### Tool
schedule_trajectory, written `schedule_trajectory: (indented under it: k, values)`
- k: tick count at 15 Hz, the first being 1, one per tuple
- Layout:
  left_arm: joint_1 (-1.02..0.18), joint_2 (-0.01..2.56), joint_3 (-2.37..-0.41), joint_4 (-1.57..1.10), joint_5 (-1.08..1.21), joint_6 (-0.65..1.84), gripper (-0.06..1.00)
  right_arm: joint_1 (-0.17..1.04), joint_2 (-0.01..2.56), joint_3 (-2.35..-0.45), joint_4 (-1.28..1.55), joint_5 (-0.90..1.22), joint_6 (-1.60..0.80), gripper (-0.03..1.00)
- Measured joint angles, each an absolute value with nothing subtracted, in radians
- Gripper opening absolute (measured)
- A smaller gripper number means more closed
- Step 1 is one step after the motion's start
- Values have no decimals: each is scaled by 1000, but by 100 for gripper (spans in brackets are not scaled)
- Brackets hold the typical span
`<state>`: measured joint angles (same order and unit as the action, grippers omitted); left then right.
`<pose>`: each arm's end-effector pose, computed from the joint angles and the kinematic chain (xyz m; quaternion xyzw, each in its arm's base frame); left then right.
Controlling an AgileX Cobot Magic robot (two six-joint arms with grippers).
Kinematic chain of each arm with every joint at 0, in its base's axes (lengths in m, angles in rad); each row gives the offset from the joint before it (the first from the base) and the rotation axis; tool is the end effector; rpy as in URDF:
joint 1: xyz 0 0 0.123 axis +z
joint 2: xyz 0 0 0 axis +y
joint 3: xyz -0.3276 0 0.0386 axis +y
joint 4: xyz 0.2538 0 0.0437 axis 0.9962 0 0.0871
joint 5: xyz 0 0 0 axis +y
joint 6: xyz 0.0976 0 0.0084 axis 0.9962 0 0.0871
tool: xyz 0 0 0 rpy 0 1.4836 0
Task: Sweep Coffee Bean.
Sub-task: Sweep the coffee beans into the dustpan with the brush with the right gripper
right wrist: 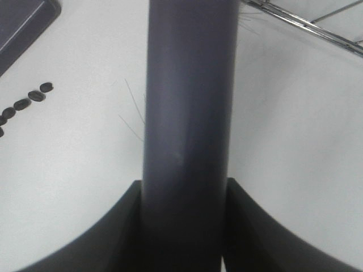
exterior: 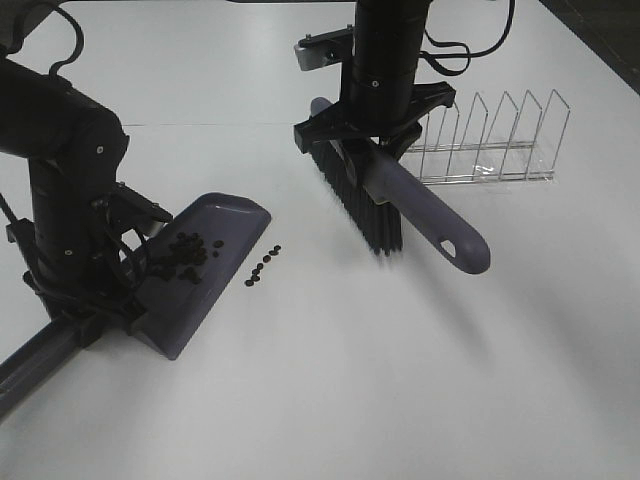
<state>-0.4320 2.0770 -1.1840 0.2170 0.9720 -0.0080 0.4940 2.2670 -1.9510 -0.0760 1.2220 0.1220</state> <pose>0.3405 -0.1378 0.1260 -0.2764 -0.9519 -0.1031 0.0822 0.4490 0.2338 0.2153 -0.1951 0.9783 -0.0165 0.0681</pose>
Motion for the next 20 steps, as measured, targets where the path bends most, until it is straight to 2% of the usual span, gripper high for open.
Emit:
schedule_trajectory:
  k: [6, 9, 13, 17, 20]
  values:
    - [-432, 2105, -1223, 207, 1009, -8, 35, 575, 2337, -1955, -152, 1221, 141, 32]
    - [-432, 2119, -1240, 180, 1040, 28, 35, 592, 2363, -1958, 7, 1180, 137, 32]
    - [-432, 2121, -1242, 150, 1049, 33, 35, 592, 2377, -1958, 302, 1005, 71, 32]
    - [-432, 2121, -1242, 134, 1055, 45, 35, 584, 2386, -1966, 390, 960, 29, 32]
    - [-432, 2121, -1242, 131, 1055, 51, 35, 526, 2337, -2034, 429, 996, -18, 32]
